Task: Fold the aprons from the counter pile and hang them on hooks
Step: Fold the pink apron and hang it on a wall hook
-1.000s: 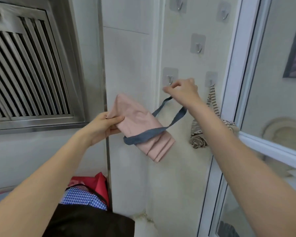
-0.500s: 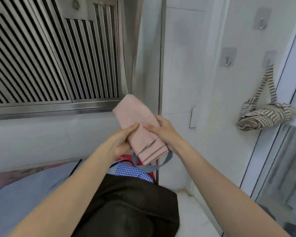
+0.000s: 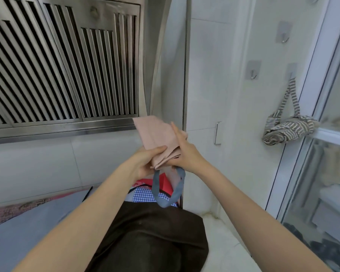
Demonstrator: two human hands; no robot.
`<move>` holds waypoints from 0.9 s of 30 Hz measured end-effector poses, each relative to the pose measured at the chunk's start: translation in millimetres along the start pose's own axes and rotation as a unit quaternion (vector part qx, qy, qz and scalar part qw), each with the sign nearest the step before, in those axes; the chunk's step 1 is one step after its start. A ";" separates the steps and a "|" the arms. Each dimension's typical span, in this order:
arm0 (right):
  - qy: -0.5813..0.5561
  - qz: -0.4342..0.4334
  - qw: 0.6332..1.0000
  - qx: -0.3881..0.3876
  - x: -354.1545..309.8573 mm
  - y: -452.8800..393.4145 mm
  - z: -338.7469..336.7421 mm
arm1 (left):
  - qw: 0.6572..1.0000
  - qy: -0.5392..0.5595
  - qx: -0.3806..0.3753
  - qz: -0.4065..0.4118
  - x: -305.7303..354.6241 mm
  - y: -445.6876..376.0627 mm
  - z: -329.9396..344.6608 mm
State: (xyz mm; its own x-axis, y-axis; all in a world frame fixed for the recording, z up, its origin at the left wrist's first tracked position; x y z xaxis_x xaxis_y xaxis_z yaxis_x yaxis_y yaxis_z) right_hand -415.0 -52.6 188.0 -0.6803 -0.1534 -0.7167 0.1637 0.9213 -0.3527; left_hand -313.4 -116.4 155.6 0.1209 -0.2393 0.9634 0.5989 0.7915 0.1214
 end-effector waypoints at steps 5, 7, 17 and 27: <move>0.071 -0.027 0.997 0.010 7.8 -2.0 -1.2 | 1.000 -0.014 -0.015 -0.017 3.1 -3.0 4.8; 0.093 -0.055 0.994 0.023 3.8 -3.2 -7.8 | 0.999 0.003 0.036 0.025 17.0 -8.1 -2.3; -0.435 0.051 0.895 -0.087 -3.9 -16.5 -14.0 | 0.983 0.146 0.055 0.092 29.1 -12.8 -4.1; -0.438 0.277 0.845 0.135 50.6 -34.2 -23.2 | 0.982 0.076 0.088 0.149 32.9 -14.3 -22.5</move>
State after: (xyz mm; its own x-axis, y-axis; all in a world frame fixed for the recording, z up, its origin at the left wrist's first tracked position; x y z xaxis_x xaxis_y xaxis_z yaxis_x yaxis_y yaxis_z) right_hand -471.7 -83.6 177.7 0.3236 -0.0396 -0.9454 0.5212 0.8414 0.1431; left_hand -300.2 -148.2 180.1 0.3951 -0.0537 0.9171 0.3748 0.9208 -0.1076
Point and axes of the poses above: each hand's wrist, its own y-axis away from the middle knuckle, its own z-axis out of the palm, x = y × z, the point moved 6 cm from there along -y, towards the middle knuckle, and after that the axes turned 2 degrees about z, right-handed, at the moved point
